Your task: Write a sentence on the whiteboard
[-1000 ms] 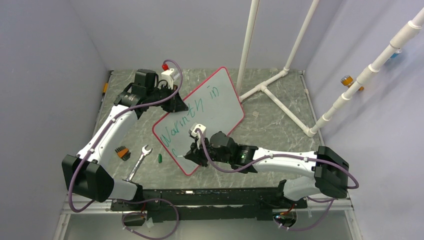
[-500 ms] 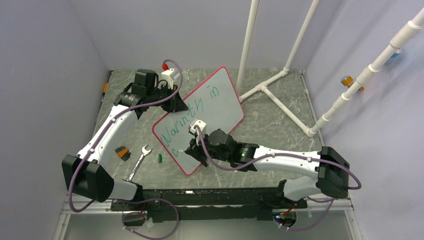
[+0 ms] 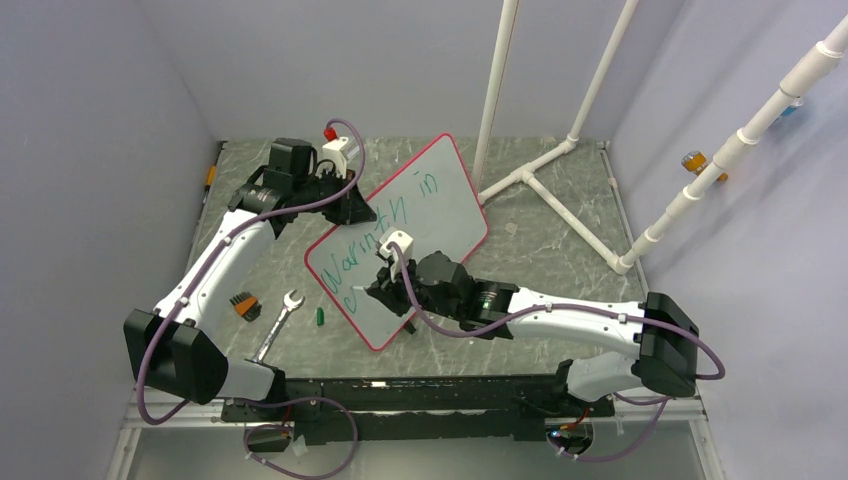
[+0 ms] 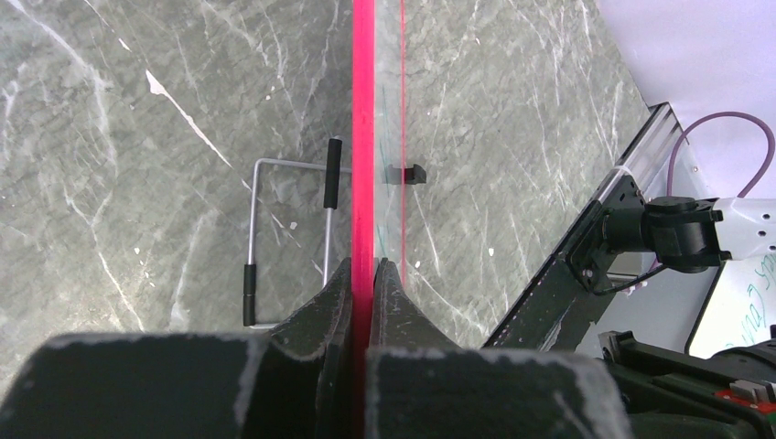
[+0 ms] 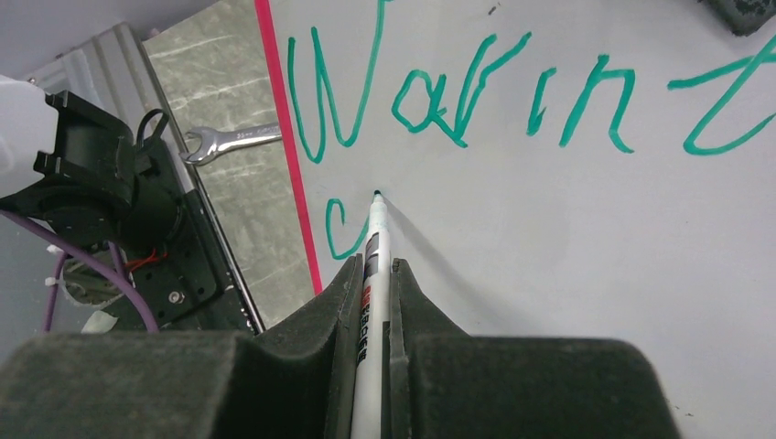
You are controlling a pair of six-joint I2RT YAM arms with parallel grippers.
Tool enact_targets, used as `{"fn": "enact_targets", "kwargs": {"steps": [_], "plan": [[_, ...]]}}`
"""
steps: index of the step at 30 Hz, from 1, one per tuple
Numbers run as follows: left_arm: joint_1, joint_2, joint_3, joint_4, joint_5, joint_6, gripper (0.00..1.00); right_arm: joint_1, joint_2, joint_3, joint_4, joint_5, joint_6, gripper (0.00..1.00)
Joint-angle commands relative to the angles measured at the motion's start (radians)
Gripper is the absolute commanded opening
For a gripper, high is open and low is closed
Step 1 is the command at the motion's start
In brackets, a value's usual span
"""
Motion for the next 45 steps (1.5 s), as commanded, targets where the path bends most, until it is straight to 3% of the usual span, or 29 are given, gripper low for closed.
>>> {"fn": "enact_targets", "kwargs": {"steps": [1, 19, 45], "plan": [[-0.012, 0.008, -0.016, 0.003, -0.123, 0.112, 0.0, -0.012, -0.007, -0.062, 0.033, 0.027, 0.028, 0.0], [-0.011, 0.009, -0.017, 0.005, -0.124, 0.11, 0.0, 0.024, -0.017, -0.181, 0.055, 0.007, 0.11, 0.0], [-0.011, 0.007, -0.016, 0.003, -0.122, 0.112, 0.0, 0.055, 0.0, -0.009, 0.007, -0.018, 0.073, 0.0]]}}
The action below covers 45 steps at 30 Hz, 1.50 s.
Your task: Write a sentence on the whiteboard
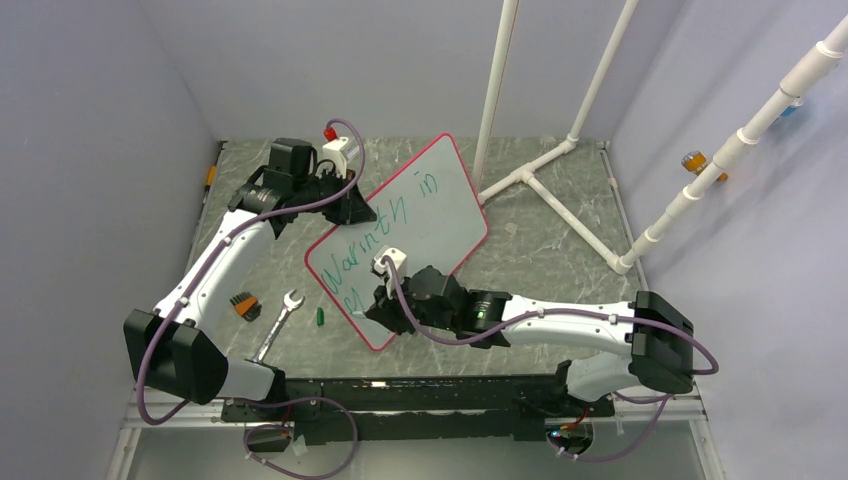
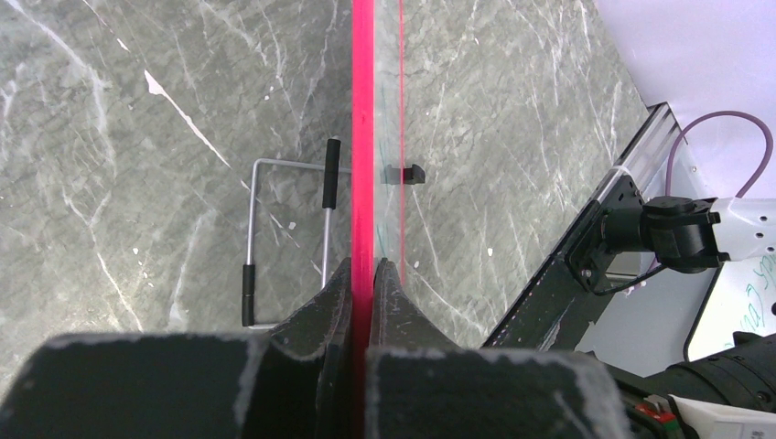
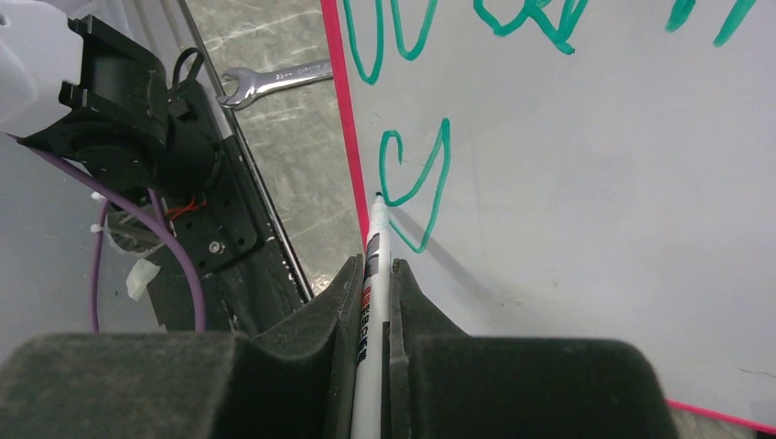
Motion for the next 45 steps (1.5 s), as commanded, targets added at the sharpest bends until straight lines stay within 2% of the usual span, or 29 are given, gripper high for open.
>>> {"fn": "enact_targets", "kwargs": {"steps": [1, 6, 10, 23, 35, 45], "plan": [[-0.011, 0.007, -0.016, 0.003, -0.123, 0.112, 0.0, 0.007, -0.033, 0.048, 0.009, 0.024, -0.017, 0.0], [-0.011, 0.008, -0.016, 0.003, -0.121, 0.112, 0.0, 0.008, -0.1, 0.021, 0.024, 0.005, 0.004, 0.0], [-0.011, 0.008, -0.016, 0.005, -0.12, 0.112, 0.0, 0.008, -0.13, -0.001, 0.035, 0.051, 0.012, 0.0], [-0.011, 0.005, -0.019, 0.006, -0.12, 0.111, 0.0, -0.005, -0.065, 0.046, -0.007, 0.201, 0.015, 0.0], [-0.011, 0.003, -0.018, 0.005, -0.117, 0.11, 0.0, -0.014, -0.033, 0.047, -0.004, 0.201, 0.017, 0.0], [-0.011, 0.002, -0.019, 0.006, -0.118, 0.111, 0.0, -0.014, -0.045, -0.028, -0.004, 0.176, 0.059, 0.0]]}}
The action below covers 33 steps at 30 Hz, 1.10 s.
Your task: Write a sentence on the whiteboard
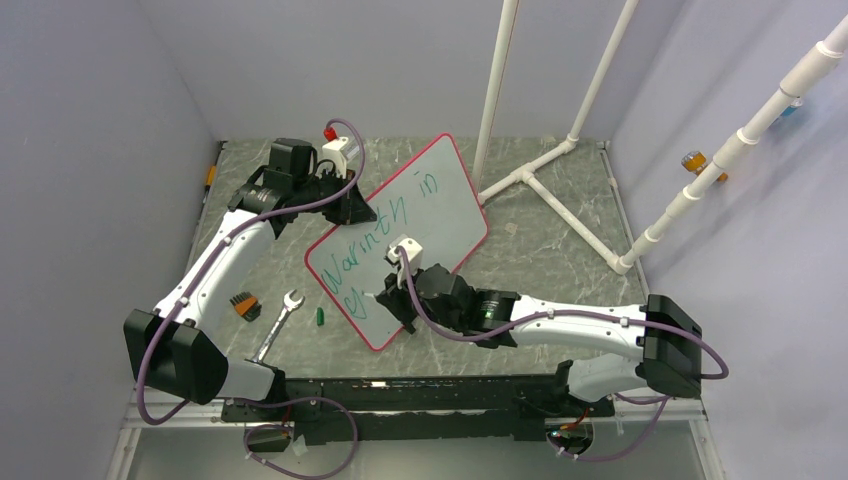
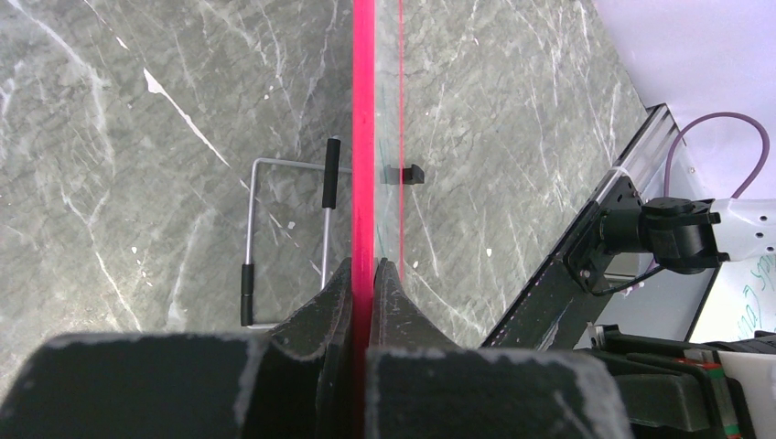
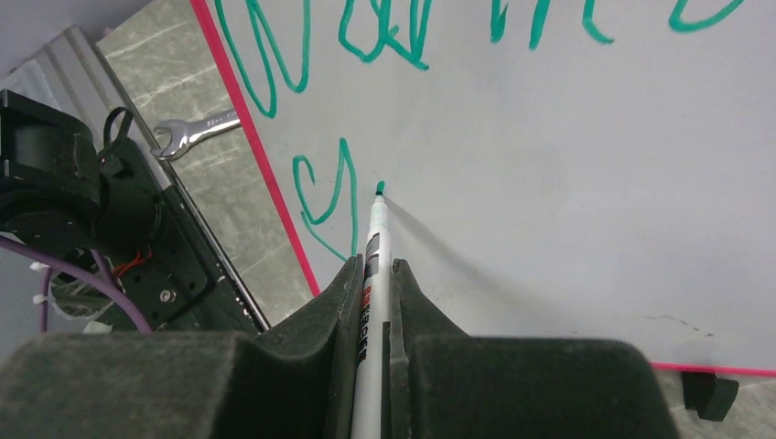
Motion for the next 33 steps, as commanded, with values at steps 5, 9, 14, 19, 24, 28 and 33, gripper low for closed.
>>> {"fn": "enact_targets", "kwargs": {"steps": [5, 9, 14, 19, 24, 28, 33], "plan": [[-0.011, 0.003, -0.02, 0.006, -0.118, 0.116, 0.0, -0.005, -0.001, -0.049, 0.01, 0.001, 0.039, 0.0], [-0.011, 0.004, -0.02, 0.006, -0.12, 0.116, 0.0, -0.004, -0.016, -0.049, -0.012, 0.033, 0.038, 0.0], [-0.011, 0.005, -0.021, 0.006, -0.119, 0.116, 0.0, -0.004, -0.016, -0.008, -0.05, 0.098, 0.031, 0.0], [-0.011, 0.004, -0.02, 0.004, -0.12, 0.117, 0.0, -0.004, 0.006, 0.045, -0.056, 0.106, 0.007, 0.0], [-0.011, 0.005, -0.02, 0.004, -0.119, 0.117, 0.0, -0.005, 0.031, 0.098, -0.063, 0.108, -0.014, 0.0], [-0.011, 0.003, -0.019, 0.005, -0.12, 0.117, 0.0, -0.005, 0.052, 0.132, -0.062, 0.094, -0.022, 0.0], [-0.011, 0.003, -0.019, 0.005, -0.118, 0.117, 0.0, -0.004, 0.062, 0.143, -0.045, 0.052, -0.03, 0.0]]}}
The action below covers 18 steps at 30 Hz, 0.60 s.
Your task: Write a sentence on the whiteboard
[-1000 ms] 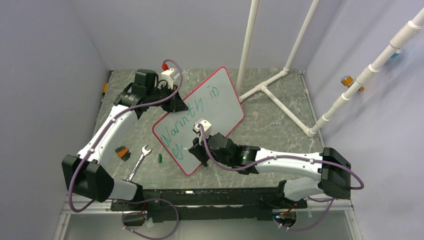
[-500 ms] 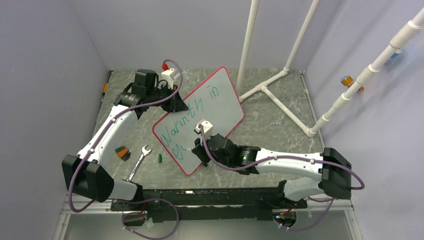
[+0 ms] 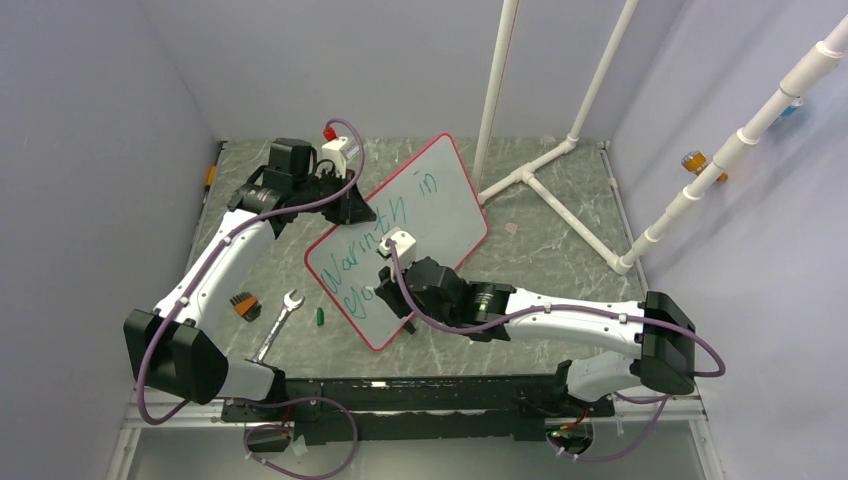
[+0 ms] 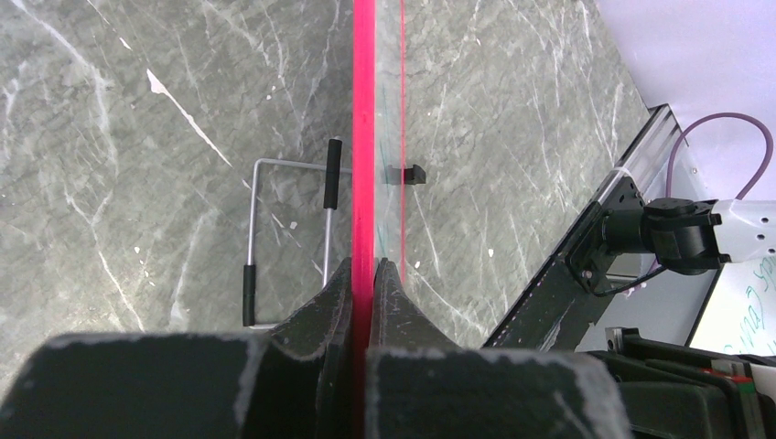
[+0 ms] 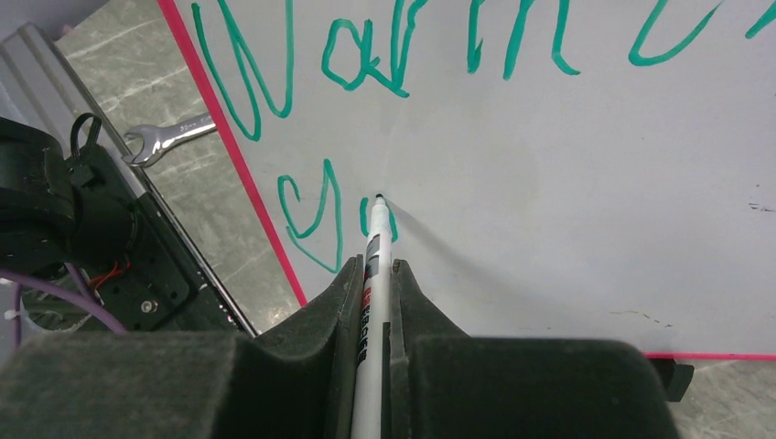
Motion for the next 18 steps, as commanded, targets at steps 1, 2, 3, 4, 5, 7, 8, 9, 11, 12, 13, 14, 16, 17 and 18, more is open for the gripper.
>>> {"fn": "enact_targets", "kwargs": {"steps": [1, 2, 3, 4, 5, 7, 8, 9, 11, 12, 13, 14, 16, 17, 18], "plan": [[-0.012, 0.003, -0.019, 0.005, -0.116, 0.114, 0.0, -0.007, 0.024, 0.037, 0.084, -0.012, -0.021, 0.0], [-0.012, 0.002, -0.019, 0.005, -0.117, 0.114, 0.0, -0.007, 0.026, 0.036, 0.084, -0.018, -0.02, 0.0], [-0.012, 0.002, -0.019, 0.005, -0.116, 0.114, 0.0, -0.007, 0.026, 0.036, 0.081, -0.024, -0.018, 0.0], [-0.012, 0.002, -0.018, 0.005, -0.115, 0.113, 0.0, -0.007, 0.026, 0.034, 0.078, -0.026, -0.016, 0.0], [-0.012, 0.002, -0.018, 0.005, -0.115, 0.114, 0.0, -0.007, 0.024, 0.031, 0.075, -0.029, -0.014, 0.0], [-0.012, 0.002, -0.018, 0.005, -0.114, 0.114, 0.0, -0.007, 0.019, 0.024, 0.071, -0.037, -0.009, 0.0], [-0.012, 0.002, -0.019, 0.005, -0.114, 0.113, 0.0, -0.007, 0.015, 0.018, 0.071, -0.041, -0.007, 0.0], [-0.012, 0.001, -0.019, 0.004, -0.114, 0.114, 0.0, -0.007, 0.011, 0.013, 0.07, -0.045, -0.005, 0.0], [-0.012, 0.0, -0.019, 0.005, -0.114, 0.113, 0.0, -0.007, 0.001, 0.002, 0.068, -0.051, 0.0, 0.0], [-0.012, 0.001, -0.019, 0.005, -0.114, 0.113, 0.0, -0.007, -0.004, -0.004, 0.067, -0.055, 0.003, 0.0], [-0.012, -0.001, -0.018, 0.005, -0.114, 0.113, 0.0, -0.007, -0.008, -0.007, 0.066, -0.056, 0.004, 0.0], [-0.012, -0.001, -0.019, 0.005, -0.114, 0.113, 0.0, -0.007, -0.012, -0.008, 0.062, -0.056, 0.005, 0.0], [-0.012, -0.003, -0.019, 0.006, -0.113, 0.113, 0.0, -0.008, -0.01, -0.009, 0.058, -0.057, 0.004, 0.0], [-0.012, -0.003, -0.019, 0.006, -0.113, 0.113, 0.0, -0.008, -0.005, -0.007, 0.057, -0.059, 0.004, 0.0], [-0.012, -0.003, -0.02, 0.006, -0.113, 0.113, 0.0, -0.008, 0.0, -0.002, 0.053, -0.061, 0.004, 0.0]]}}
